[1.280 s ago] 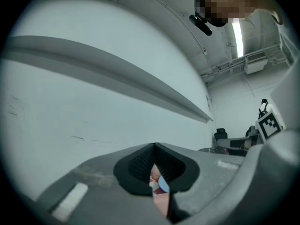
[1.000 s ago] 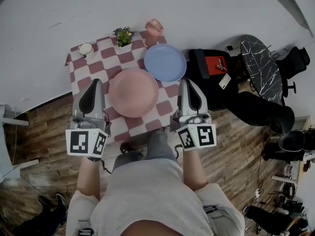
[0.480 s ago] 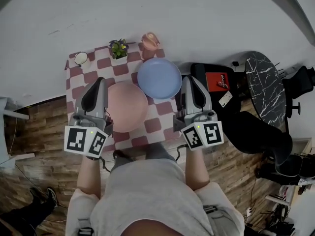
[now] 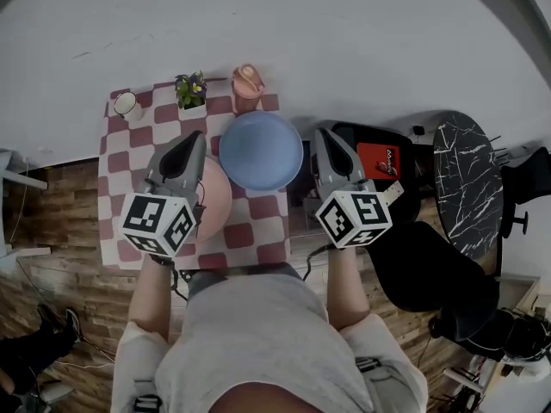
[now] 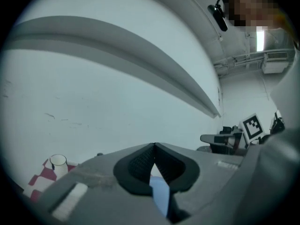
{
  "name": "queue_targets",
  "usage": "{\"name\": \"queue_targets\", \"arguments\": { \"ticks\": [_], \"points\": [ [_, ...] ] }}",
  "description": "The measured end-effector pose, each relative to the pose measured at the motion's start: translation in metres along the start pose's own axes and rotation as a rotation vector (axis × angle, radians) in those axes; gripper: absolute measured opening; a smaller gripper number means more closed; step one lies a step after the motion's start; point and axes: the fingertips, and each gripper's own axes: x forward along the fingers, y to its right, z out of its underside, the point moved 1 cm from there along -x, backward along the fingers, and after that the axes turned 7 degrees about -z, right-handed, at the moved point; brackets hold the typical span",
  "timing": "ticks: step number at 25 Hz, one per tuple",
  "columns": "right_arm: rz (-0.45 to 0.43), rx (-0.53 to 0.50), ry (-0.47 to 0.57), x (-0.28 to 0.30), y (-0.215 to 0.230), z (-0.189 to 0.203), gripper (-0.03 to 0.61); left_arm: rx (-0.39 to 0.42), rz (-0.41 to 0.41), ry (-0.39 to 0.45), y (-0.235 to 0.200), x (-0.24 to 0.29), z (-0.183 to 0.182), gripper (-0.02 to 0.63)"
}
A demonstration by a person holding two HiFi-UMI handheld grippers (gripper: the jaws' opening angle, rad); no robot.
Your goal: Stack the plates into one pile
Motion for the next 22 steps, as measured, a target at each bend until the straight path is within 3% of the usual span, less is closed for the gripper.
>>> {"name": "queue_targets", "arguments": {
  "ticks": [7,12,18,22],
  "points": [
    [-0.021,0.128,-0.200,0.015,0.048,0.070,0.002,-0.009,-0.010,-0.251,0.014,0.042,0.069,0.006],
    [0.012,0.226,-0.365,0.018,0.078,0.128,0.002,-0.005,-0.045,-0.425,-0.002,0.070,0.113,0.006],
    [0.065,0.323,-0.499,0.018,0.105,0.186,0.066,-0.002,-0.067,-0.638,-0.026,0.105,0.166,0.069],
    [0.134,0.375,-0.551,0.015,0.120,0.219,0.123,0.065,-0.102,-0.739,-0.042,0.127,0.193,0.087]
  ]
}}
